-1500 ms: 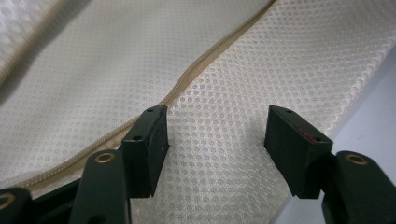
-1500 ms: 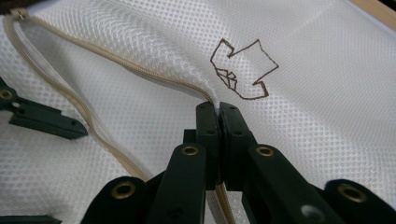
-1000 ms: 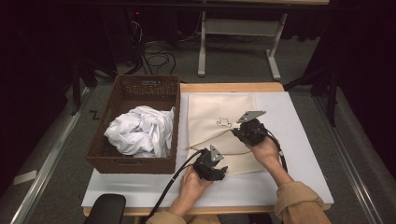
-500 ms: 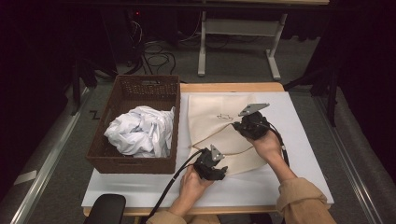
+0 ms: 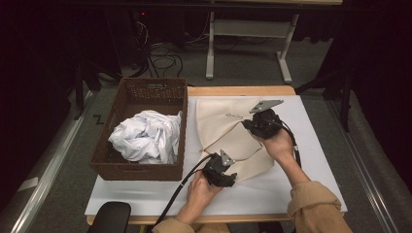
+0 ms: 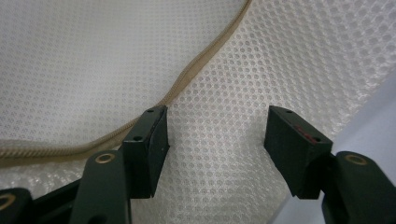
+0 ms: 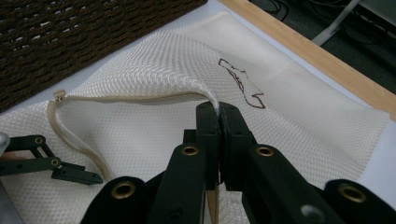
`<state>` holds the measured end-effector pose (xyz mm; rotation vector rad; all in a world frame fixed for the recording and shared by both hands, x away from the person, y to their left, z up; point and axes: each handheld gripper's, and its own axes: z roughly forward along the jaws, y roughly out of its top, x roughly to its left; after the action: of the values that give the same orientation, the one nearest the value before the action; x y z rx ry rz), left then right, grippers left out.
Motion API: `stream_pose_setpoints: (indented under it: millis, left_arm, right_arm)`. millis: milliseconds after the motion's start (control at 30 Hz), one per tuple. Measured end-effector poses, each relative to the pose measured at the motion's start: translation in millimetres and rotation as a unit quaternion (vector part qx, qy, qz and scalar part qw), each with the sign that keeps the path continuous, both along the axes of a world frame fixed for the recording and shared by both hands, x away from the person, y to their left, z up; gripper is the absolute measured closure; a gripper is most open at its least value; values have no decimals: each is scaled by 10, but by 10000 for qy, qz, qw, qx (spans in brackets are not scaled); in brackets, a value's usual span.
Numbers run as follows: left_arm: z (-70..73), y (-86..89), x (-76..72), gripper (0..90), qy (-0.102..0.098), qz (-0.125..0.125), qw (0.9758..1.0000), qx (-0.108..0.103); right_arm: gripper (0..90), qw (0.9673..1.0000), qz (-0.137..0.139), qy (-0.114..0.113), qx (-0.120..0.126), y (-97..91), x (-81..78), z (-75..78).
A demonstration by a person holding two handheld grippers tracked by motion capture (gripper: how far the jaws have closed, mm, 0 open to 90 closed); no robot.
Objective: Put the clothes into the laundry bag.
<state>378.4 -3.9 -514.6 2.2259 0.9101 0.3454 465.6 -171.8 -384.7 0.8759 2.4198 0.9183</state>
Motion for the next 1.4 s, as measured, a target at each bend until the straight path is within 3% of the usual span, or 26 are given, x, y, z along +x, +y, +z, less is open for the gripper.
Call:
stream_pose_setpoints:
  millis: [300, 633, 733, 933, 1167, 1400]
  left_arm:
    - [14, -13, 10, 397, 65, 7, 10000, 32]
    - [100, -89, 96, 389, 427, 19, 9985, 355]
    - [129, -110, 88, 383, 416, -28, 9980, 473]
    - [214, -85, 66, 379, 562, -166, 9976, 356]
    - [274, -45, 58, 364, 732, -258, 9961, 430]
    - [364, 12, 35, 354, 754, -341, 9953, 500]
  right_arm:
    - [885, 10000, 21, -35, -5, 34, 8, 65]
    - [884, 10000, 24, -38, -40, 61, 42, 38]
    - [885, 10000, -11, -8, -56, 50, 54, 23]
    - [884, 10000, 0, 5, -49, 60, 71, 7]
    - [884, 10000, 16, 27, -73, 92, 74, -16]
    - [884, 9999, 25, 64, -90, 95, 86, -26]
